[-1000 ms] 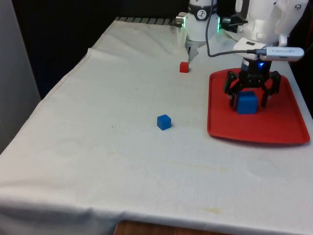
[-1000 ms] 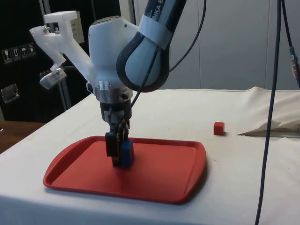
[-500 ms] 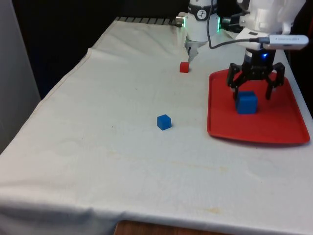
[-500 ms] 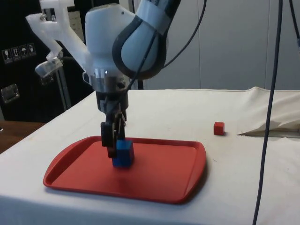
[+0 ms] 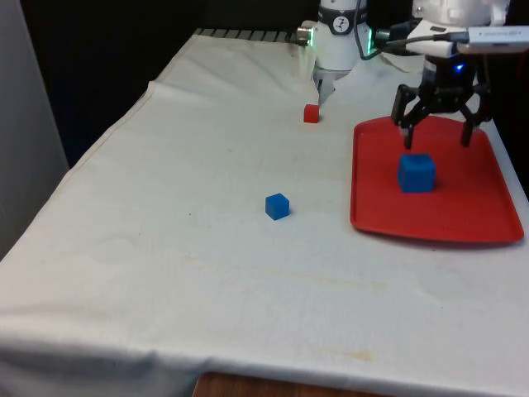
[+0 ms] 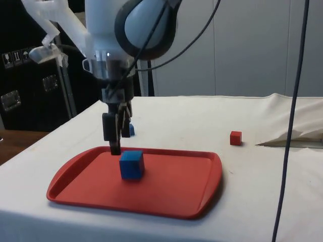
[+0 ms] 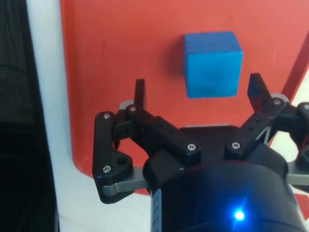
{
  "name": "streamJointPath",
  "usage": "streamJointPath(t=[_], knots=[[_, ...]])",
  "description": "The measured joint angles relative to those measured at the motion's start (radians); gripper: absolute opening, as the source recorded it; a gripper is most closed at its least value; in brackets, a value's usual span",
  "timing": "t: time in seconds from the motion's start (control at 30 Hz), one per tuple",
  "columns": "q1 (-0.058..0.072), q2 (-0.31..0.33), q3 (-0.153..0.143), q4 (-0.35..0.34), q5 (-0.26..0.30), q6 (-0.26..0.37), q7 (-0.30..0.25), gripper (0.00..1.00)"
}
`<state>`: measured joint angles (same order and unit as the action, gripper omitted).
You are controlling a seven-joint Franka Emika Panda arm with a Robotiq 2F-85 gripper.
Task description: Pick up the largest block and place it onto the tray.
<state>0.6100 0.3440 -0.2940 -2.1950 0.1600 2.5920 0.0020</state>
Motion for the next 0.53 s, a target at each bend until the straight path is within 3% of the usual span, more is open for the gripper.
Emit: streamJointPath(t=[0.3, 0.53], knots=[[0.0, -0.043, -0.001, 0.008, -0.006, -0.053, 0.001, 1.0], [-0.005, -0.055, -0.02, 0.008, -0.007, -0.064, -0.018, 1.0]])
